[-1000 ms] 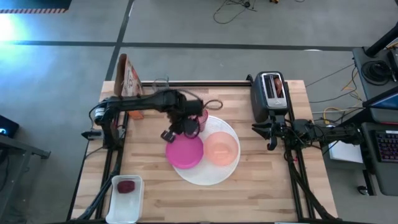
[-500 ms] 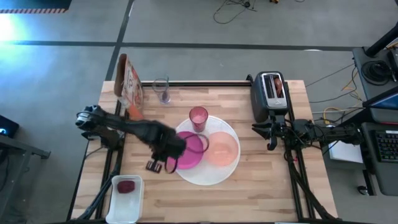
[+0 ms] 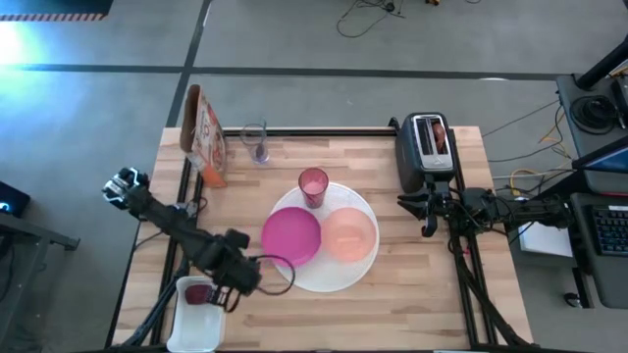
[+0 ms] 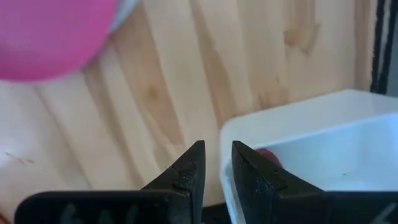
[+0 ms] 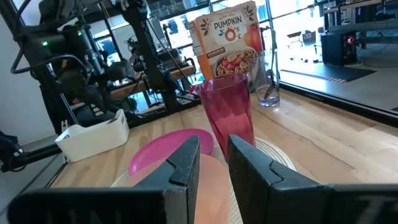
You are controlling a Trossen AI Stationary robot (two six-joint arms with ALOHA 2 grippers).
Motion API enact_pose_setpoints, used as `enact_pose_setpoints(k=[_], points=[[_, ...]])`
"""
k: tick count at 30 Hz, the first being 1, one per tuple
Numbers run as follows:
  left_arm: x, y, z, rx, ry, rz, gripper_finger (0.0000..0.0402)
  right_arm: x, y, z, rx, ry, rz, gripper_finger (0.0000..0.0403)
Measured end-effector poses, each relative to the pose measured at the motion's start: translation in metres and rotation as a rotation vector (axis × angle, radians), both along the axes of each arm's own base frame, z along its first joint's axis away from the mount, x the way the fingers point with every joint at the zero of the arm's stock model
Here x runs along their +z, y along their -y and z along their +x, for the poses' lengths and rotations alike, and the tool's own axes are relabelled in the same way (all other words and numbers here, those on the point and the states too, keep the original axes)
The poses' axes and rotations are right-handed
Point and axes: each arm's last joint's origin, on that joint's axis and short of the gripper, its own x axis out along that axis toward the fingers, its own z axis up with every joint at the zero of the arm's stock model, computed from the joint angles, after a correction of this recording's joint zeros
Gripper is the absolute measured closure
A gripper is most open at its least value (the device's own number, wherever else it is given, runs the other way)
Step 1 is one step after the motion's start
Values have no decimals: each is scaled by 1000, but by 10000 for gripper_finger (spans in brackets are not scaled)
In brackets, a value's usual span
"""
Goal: Arrange a breakfast setting
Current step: Move the white bin to the bottom right of the table
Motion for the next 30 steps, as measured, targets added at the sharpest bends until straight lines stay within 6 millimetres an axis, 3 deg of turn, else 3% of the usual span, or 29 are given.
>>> enact_pose_setpoints(k=[11,19,25,30], points=[[-15,35,-33,-118,21,-23,322,0,0,0,0,0,0,330],[-25,33,-40,-132,2,28,291,0,0,0,0,0,0,330],[-44,24,-44,-138,11,150,274,0,0,0,0,0,0,330],[-56,23,-45,-140,30,152,268,0,0,0,0,0,0,330]])
